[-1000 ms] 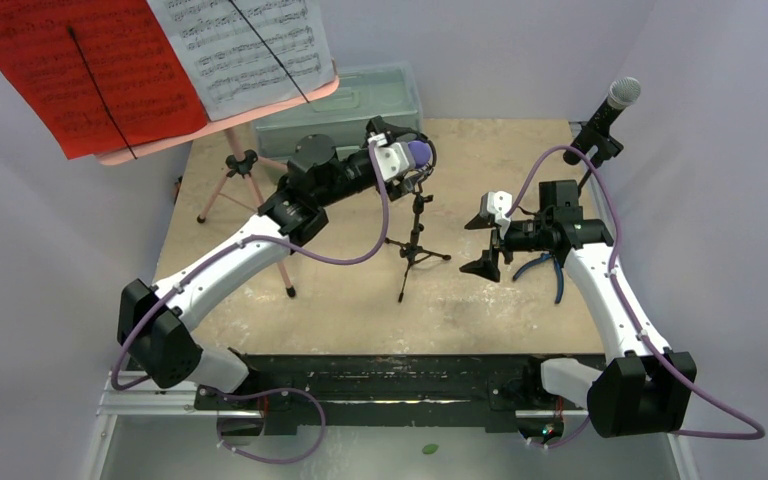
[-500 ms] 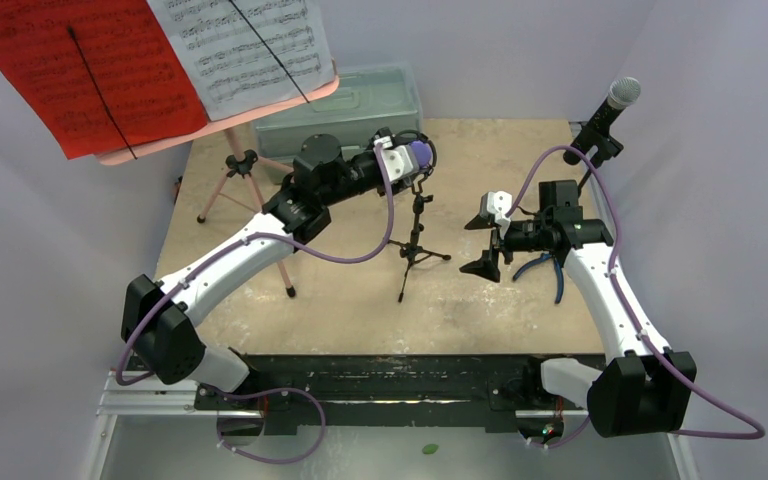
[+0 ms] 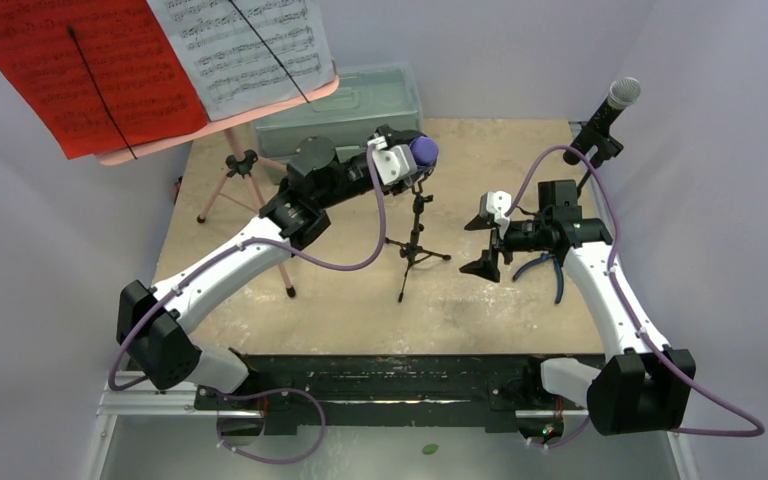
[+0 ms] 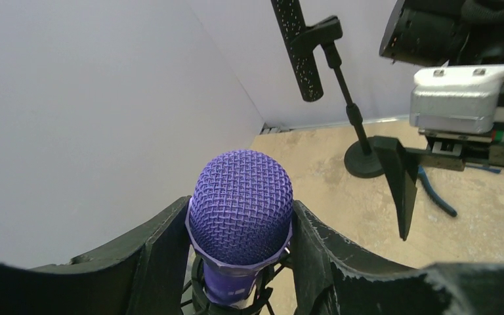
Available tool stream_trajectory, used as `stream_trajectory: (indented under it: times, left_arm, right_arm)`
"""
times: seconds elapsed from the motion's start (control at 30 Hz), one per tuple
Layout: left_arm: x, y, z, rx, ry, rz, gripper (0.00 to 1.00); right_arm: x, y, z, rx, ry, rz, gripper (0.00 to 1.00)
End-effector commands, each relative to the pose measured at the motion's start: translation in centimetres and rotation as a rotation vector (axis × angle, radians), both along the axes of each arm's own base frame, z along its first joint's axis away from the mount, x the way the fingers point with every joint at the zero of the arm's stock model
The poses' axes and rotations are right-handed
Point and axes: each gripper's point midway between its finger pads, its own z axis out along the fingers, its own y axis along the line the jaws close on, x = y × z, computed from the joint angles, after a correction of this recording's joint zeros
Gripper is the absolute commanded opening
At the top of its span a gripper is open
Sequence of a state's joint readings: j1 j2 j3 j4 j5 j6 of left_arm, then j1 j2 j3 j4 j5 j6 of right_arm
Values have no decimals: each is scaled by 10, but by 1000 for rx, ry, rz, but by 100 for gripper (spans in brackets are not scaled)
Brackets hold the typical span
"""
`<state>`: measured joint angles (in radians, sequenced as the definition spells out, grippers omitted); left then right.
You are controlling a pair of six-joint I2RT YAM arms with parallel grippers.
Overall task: Pack up the instrument practice props
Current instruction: Remove the microphone from the microphone stand.
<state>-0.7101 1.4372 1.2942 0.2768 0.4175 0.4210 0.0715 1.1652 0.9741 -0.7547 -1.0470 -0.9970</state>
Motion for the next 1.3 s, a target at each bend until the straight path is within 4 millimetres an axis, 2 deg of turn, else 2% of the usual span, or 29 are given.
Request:
stream_trajectory:
  times: [0.0,0.5,0.67,0.87,1.03,1.27]
  left_arm:
    - [-31,9,82,-169,-110,-62,0]
    - [-77,23,157,-344,-166,-146,0]
    - [-89,28,170,-383,-135,-175,0]
    - [-113,42,188,-440,-86,-229,0]
    - [-126,53,193,-470,3,-245,0]
    - [-128,71,179,-463,165,-167,0]
  right_arm:
    - [3,2,13,15,-37,16,99]
    - [4,2,12,15,-30,14,99]
    - [4,2,12,15,-29,13,99]
    - [4,2,12,17,-25,15,99]
    - [3,2,11,17,-20,17,99]
    - [3,2,10,16,-18,18,99]
